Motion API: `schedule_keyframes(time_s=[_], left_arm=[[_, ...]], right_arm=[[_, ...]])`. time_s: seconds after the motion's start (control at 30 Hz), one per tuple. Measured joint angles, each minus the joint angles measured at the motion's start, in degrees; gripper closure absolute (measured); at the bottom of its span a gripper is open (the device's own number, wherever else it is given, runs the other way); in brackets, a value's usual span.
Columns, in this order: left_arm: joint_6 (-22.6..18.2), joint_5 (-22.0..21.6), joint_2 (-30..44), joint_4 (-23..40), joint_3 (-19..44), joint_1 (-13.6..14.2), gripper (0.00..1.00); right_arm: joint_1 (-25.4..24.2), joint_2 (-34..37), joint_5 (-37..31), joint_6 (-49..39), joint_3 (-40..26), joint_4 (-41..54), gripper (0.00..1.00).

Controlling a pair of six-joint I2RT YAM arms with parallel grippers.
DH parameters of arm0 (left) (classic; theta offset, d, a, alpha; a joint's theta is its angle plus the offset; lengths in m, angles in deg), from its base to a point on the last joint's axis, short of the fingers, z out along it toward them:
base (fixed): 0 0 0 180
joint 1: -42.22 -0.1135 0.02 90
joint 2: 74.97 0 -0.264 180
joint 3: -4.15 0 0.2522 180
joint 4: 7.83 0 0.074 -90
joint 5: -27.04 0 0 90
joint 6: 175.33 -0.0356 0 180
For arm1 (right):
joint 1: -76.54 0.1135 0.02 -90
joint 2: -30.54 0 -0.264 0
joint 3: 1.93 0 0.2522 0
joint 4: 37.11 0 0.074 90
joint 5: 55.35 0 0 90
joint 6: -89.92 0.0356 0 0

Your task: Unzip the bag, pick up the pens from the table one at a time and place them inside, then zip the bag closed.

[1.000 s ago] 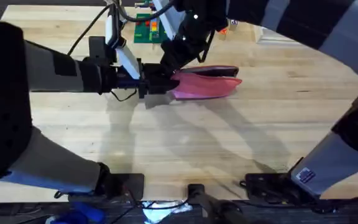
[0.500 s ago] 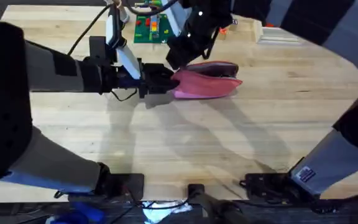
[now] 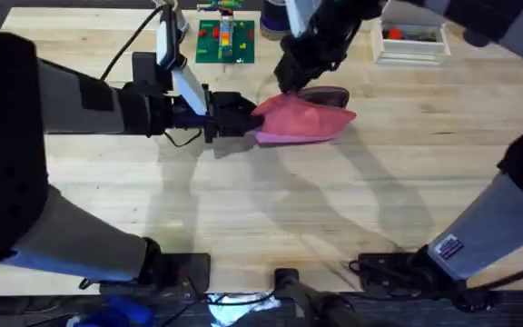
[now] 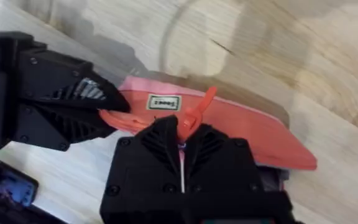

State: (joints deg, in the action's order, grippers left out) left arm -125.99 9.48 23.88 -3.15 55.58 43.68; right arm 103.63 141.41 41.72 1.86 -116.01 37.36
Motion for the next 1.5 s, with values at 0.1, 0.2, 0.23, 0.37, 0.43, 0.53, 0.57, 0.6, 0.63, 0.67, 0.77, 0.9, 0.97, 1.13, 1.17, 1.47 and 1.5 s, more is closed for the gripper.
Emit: schedule_keyframes(time_s=[0.1,0.2,0.23,0.37,0.43,0.53,0.57,0.6,0.63,0.67,0.77,0.9,0.97,1.13,1.17,1.47,1.5], left_arm=[[0.0,0.1,0.0,-0.2,0.2,0.3,0.959],[0.0,0.2,0.0,-0.1,0.3,0.4,0.959],[0.0,0.2,0.0,0.1,0.3,0.4,0.959],[0.0,0.3,0.0,-0.1,0.3,0.6,0.959],[0.0,0.2,0.0,-0.1,0.3,0.7,0.959],[0.0,0.3,0.0,-0.1,0.3,0.7,0.959],[0.0,0.3,0.0,-0.1,0.3,0.7,0.959],[0.0,0.4,0.0,-0.1,0.3,0.7,0.959],[0.0,0.4,0.0,-0.1,0.3,0.8,0.958],[0.0,0.4,0.0,-0.1,0.3,0.8,0.958],[0.0,0.1,0.0,0.1,0.3,0.9,0.958],[0.0,0.0,0.0,0.2,0.3,0.9,0.958],[0.0,-0.1,0.0,0.3,0.3,0.9,0.958],[0.0,-0.2,0.0,0.3,0.3,0.9,0.958],[0.0,-0.2,0.0,0.3,0.3,0.9,0.958],[0.0,-0.3,0.2,0.5,0.2,0.9,0.959],[0.0,-0.4,0.2,0.5,0.2,0.9,0.959]], right_arm=[[-1.9,0.0,1.3,0.1,0.0,1.0,0.97],[-4.5,0.0,1.6,0.2,0.0,2.5,0.97],[-5.5,0.0,1.5,0.2,0.0,2.9,0.969],[-10.0,0.0,2.0,0.3,0.0,3.8,0.969],[-11.6,0.0,2.0,0.2,0.0,4.4,0.969],[-14.0,0.0,2.1,0.2,0.0,5.2,0.969],[-14.6,0.0,2.2,0.2,0.0,5.3,0.969],[-15.2,0.0,2.2,0.2,0.0,5.4,0.969],[-15.8,0.0,2.2,0.2,0.0,5.6,0.969],[-16.2,0.0,2.3,0.2,0.0,5.8,0.969],[-17.4,0.0,1.6,0.2,0.0,6.4,0.969],[-18.8,0.0,0.7,0.2,0.1,6.0,0.968],[-19.2,0.0,0.5,0.2,0.6,5.3,0.968],[-21.2,0.4,0.1,0.4,3.4,2.9,0.968],[-21.6,0.4,0.1,0.7,4.2,2.0,0.968],[-22.8,0.4,0.7,3.5,11.1,-4.8,0.968],[-22.8,0.4,0.8,3.7,11.9,-5.8,0.968]])
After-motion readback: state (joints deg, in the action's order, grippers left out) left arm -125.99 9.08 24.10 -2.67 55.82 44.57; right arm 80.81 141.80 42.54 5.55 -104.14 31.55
